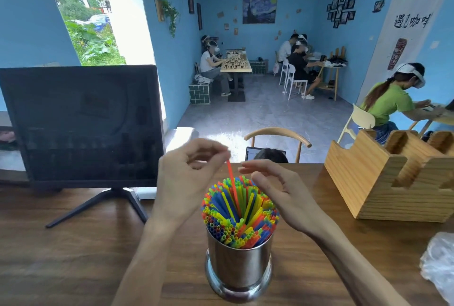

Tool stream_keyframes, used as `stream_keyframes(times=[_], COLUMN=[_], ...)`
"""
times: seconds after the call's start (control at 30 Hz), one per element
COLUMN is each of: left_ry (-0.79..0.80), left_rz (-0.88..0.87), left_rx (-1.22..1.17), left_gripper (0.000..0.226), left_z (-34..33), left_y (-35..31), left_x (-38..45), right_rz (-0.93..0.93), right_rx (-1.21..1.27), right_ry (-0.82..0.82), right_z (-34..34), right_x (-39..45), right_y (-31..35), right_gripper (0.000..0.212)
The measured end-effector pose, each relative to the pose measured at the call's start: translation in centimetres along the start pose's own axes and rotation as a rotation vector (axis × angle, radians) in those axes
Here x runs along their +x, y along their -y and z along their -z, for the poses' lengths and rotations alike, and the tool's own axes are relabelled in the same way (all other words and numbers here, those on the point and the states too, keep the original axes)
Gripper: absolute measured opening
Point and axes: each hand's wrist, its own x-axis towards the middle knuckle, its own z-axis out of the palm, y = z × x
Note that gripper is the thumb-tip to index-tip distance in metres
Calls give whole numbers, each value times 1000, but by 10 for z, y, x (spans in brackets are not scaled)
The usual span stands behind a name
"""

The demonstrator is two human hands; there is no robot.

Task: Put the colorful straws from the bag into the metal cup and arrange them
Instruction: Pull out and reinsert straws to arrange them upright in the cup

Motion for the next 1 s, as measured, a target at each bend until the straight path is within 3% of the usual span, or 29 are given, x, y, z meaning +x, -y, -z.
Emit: stream_keyframes(times=[0.1,0.2,0.27,0.3,0.4,0.5,0.6,0.7,0.8,0.9,1.0], left_ry=[-177,-282,-265,-224,22,323,538,664,607,501,525], left_rz=[-91,-132,-114,-81,66,95,100,121,93,55,60], left_rx=[-251,-372,-367,-349,-213,34,197,318,351,373,380], left_gripper=[14,14,19,22,25,23,24,17,17,16,11], left_z=[5,14,20,23,28,21,5,-1,2,14,28], left_y=[-18,-24,-22,-19,-8,4,11,17,21,19,17], left_x=[7,12,11,10,4,-3,-10,-13,-13,-14,-18], right_rz=[65,107,106,87,23,42,99,193,163,157,94], right_rx=[75,227,375,464,717,793,665,416,216,-114,-265], right_ry=[90,21,-69,-127,-286,-358,-356,-357,-283,-186,-127], right_z=[-6,-1,13,22,45,51,42,24,4,-10,-11], right_x=[1,4,6,8,14,20,22,18,12,4,2], right_y=[5,8,10,12,13,19,25,27,17,2,-6], right_gripper=[28,22,17,16,40,48,34,40,41,11,12])
